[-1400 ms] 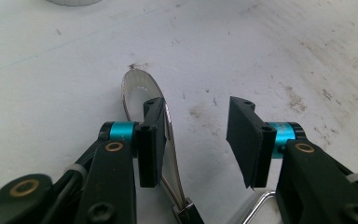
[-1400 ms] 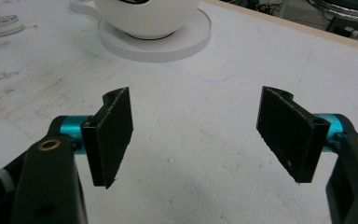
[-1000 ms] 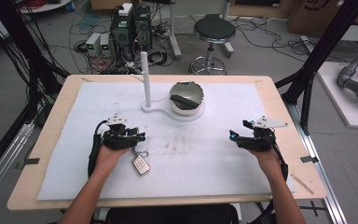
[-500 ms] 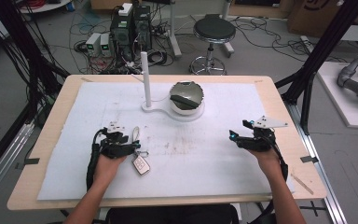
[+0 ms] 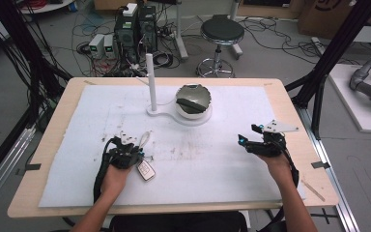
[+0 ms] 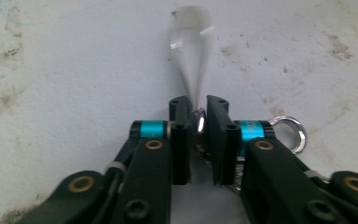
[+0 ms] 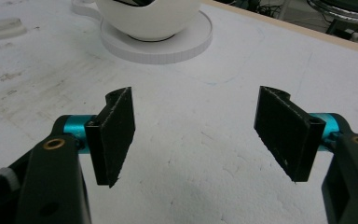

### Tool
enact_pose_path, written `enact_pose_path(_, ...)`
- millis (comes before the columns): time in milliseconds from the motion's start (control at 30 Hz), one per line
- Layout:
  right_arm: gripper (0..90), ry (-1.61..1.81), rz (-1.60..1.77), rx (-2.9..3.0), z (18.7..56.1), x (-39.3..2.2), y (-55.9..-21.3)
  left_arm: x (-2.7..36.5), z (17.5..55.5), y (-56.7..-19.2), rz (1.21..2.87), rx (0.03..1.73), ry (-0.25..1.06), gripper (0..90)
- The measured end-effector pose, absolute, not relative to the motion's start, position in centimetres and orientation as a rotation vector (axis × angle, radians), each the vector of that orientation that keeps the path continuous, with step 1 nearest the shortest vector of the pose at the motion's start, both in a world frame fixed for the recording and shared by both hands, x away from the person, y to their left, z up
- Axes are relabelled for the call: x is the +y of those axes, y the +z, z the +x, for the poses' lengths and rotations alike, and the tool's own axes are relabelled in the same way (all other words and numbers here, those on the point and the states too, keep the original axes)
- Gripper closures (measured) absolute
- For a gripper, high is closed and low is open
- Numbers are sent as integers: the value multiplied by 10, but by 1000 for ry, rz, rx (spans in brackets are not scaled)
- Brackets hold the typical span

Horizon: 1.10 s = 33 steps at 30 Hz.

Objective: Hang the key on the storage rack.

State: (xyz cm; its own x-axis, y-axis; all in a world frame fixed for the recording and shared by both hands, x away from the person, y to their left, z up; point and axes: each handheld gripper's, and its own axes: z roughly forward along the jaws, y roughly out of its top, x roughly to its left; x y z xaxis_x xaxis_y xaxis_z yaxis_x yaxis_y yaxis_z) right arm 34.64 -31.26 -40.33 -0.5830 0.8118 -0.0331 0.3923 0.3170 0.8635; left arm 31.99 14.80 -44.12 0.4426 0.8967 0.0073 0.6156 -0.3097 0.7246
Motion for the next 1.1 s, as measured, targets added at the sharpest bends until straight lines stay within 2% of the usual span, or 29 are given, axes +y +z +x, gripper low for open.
enact_pose_path(233, 294, 1198, 1058, 2119, 346, -313, -403, 156, 323, -442, 1986, 1281, 472, 813)
enact_pose_path(333, 294, 1202, 1060, 2116, 346, -314, -403, 161, 325, -438, 1900, 1274, 433, 814)
enact_pose_path(667, 294, 1198, 1067, 2113, 346, -315, -403, 176, 325, -408, 1720, 1173, 450, 814)
enact_pose_path(1100, 294, 1203, 1067, 2105, 346, -314, -402, 183, 331, -356, 1588, 1060, 559, 814)
